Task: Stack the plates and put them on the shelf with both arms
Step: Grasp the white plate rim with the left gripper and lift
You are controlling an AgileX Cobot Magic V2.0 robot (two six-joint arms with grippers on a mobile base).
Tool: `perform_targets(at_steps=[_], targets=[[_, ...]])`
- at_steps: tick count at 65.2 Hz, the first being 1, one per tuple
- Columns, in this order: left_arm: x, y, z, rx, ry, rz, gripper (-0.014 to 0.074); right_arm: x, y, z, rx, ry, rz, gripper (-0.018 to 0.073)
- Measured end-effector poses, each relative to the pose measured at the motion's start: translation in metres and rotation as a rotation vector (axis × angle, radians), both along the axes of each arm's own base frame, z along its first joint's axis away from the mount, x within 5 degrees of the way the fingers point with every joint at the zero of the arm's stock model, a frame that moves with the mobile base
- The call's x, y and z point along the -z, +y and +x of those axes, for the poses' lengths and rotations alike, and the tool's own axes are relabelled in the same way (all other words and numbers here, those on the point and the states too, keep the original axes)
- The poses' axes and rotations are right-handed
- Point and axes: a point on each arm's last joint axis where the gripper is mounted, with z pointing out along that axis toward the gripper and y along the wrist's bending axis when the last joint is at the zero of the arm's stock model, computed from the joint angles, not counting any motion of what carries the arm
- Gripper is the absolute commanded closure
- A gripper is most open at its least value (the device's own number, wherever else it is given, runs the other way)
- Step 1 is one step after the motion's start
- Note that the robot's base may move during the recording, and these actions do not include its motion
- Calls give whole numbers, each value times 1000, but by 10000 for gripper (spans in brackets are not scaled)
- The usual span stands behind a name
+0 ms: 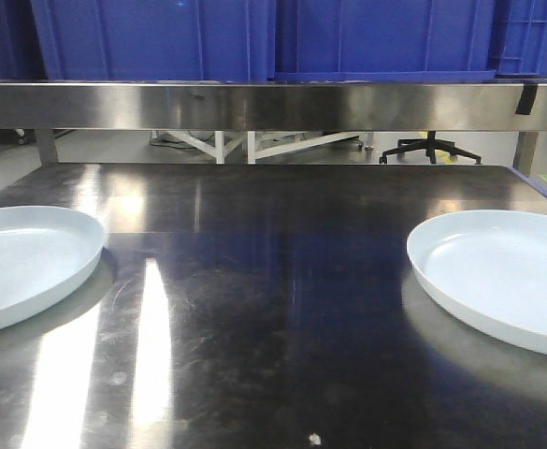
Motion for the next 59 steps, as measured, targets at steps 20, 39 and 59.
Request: perform_targets(at_steps=[20, 39, 59], targets=[[6, -1, 6, 3, -14, -3, 153, 0, 0, 0, 0, 0, 0, -20], [5, 12, 8, -39, -31, -2, 153, 0, 0, 0, 0, 0, 0, -20], [5, 18, 10, -68, -47, -13, 153, 0, 0, 0, 0, 0, 0, -20]])
